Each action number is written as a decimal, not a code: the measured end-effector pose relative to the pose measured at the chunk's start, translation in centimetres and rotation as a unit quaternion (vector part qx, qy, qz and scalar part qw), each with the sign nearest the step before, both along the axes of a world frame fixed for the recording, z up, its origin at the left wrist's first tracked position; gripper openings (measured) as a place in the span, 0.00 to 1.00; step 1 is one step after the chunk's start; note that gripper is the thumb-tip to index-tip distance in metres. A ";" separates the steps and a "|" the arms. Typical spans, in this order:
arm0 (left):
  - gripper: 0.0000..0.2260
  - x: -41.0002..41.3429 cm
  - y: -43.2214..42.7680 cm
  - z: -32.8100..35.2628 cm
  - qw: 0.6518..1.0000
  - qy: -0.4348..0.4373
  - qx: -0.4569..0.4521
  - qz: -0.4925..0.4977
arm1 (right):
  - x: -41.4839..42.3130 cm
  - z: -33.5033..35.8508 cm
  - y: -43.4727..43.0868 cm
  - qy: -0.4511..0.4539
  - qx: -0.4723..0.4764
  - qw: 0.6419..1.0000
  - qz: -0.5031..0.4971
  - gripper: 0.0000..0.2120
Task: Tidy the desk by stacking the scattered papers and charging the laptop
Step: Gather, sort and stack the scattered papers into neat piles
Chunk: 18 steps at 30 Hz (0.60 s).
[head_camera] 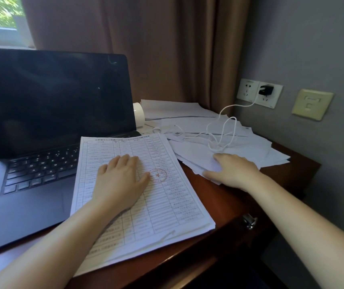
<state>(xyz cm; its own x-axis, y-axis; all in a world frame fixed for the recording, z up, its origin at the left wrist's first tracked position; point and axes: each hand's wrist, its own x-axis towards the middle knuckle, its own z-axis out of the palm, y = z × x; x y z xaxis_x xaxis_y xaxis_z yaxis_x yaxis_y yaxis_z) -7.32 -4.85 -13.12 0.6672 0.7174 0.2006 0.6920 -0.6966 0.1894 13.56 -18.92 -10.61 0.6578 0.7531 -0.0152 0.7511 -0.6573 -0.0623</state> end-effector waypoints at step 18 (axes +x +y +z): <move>0.25 0.1 0.0 -0.1 1.000 -0.003 0.009 0.000 | -0.8 2.5 6.4 -0.144 -0.168 0.969 0.105 0.13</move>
<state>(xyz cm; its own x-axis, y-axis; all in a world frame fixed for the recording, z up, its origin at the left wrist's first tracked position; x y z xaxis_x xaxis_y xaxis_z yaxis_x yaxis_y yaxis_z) -7.25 -4.82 -13.18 0.6655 0.7143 0.2167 0.6914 -0.6993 0.1815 12.79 -12.49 -8.14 0.5040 0.8551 -0.1220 0.8249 -0.4346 0.3614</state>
